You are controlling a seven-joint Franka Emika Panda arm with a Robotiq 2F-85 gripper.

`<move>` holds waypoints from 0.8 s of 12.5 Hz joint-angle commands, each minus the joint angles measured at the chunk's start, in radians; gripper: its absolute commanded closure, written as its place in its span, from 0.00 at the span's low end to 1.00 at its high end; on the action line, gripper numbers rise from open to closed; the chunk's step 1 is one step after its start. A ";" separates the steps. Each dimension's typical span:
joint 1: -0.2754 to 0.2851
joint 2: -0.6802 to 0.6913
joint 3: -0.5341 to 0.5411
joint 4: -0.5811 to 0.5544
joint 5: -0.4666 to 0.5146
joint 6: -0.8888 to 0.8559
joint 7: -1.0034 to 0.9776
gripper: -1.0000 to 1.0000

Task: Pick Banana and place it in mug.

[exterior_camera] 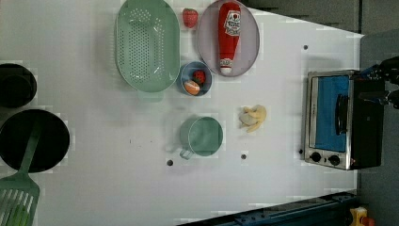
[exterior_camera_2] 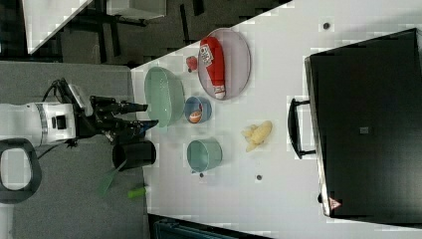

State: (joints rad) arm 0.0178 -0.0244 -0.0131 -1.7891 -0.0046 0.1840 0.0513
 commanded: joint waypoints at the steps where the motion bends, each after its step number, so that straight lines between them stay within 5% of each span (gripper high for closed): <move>1: -0.030 -0.281 -0.062 -0.119 -0.013 -0.162 -0.077 0.23; 3: -0.030 -0.270 -0.061 -0.139 -0.013 -0.160 -0.077 0.01; 10: -0.024 -0.151 -0.041 -0.362 -0.013 0.105 -0.104 0.00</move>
State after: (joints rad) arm -0.0108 -0.2649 -0.0521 -2.0957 -0.0187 0.2610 -0.0102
